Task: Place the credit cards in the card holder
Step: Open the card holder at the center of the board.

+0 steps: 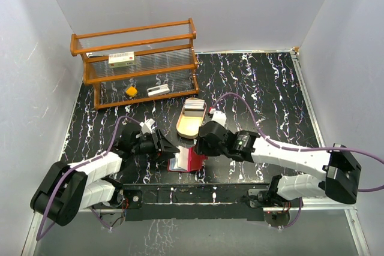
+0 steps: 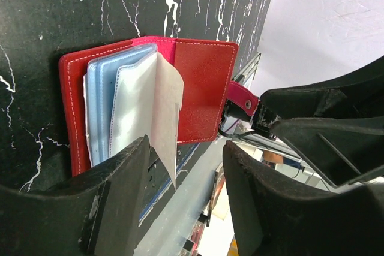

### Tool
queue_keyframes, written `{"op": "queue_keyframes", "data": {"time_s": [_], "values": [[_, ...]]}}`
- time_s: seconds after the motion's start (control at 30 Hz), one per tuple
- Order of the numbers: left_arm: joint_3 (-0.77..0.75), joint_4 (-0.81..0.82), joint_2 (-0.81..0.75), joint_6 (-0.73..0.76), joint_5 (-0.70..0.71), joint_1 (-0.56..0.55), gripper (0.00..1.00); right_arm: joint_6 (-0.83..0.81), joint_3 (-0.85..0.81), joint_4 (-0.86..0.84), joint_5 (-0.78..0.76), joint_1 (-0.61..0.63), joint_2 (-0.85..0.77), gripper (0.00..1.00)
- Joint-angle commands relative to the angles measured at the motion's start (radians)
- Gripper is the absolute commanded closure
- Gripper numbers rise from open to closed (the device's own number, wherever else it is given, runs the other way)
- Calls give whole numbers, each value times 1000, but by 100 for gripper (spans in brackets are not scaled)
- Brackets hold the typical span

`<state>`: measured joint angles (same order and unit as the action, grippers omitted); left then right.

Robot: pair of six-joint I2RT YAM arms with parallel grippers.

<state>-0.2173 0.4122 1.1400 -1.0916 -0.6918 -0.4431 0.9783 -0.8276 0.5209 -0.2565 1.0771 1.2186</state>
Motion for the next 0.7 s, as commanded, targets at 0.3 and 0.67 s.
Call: {"op": "queue_keyframes", "data": {"time_s": [0.3, 0.67], "values": [[-62, -148, -44, 76, 49, -11, 50, -58, -72, -137, 55, 1, 169, 69], [-100, -388, -98, 188, 178, -11, 42, -75, 81, -244, 23, -2, 217, 76]]}}
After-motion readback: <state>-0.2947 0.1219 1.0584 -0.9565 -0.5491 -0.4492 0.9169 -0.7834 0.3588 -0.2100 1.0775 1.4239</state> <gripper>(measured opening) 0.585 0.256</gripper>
